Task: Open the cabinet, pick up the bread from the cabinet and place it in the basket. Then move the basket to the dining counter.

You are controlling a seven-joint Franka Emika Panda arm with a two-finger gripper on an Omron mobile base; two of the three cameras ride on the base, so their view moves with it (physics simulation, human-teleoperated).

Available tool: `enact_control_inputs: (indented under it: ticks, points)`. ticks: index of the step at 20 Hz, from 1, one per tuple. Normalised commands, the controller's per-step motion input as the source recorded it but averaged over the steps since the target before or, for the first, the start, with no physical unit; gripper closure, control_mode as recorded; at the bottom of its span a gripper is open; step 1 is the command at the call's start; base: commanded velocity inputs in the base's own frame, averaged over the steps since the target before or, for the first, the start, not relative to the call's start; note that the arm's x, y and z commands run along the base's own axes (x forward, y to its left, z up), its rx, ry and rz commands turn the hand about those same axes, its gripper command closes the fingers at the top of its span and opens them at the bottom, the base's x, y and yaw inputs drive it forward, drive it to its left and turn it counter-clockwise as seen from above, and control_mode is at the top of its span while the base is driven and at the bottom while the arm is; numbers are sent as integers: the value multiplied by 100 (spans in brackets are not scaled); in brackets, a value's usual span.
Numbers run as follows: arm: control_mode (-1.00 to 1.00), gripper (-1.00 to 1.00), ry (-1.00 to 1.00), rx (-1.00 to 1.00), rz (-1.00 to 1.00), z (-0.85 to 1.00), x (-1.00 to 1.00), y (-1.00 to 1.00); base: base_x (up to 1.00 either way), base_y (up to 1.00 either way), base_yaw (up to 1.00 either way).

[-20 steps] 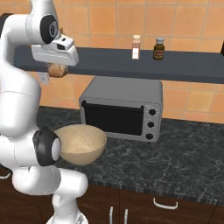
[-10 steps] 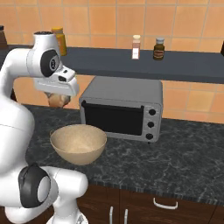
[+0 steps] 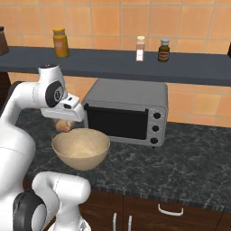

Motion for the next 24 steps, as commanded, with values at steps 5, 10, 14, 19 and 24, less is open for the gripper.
enact_control_inputs:
  ticks: [5, 10, 14, 19, 24]
  points:
    - [-100, 100, 1, -7, 0, -70, 28, 0, 0, 0, 0]
    - [-100, 100, 14, -1, 0, -58, 46, 0, 0, 0, 0]
    - [-100, 100, 22, 0, 0, -55, 60, 0, 0, 0, 0]
    - [-100, 100, 15, 0, 0, -54, 50, -3, 0, 0, 0]
    - [-100, 100, 15, 0, 0, -61, 35, -16, 0, 0, 0]
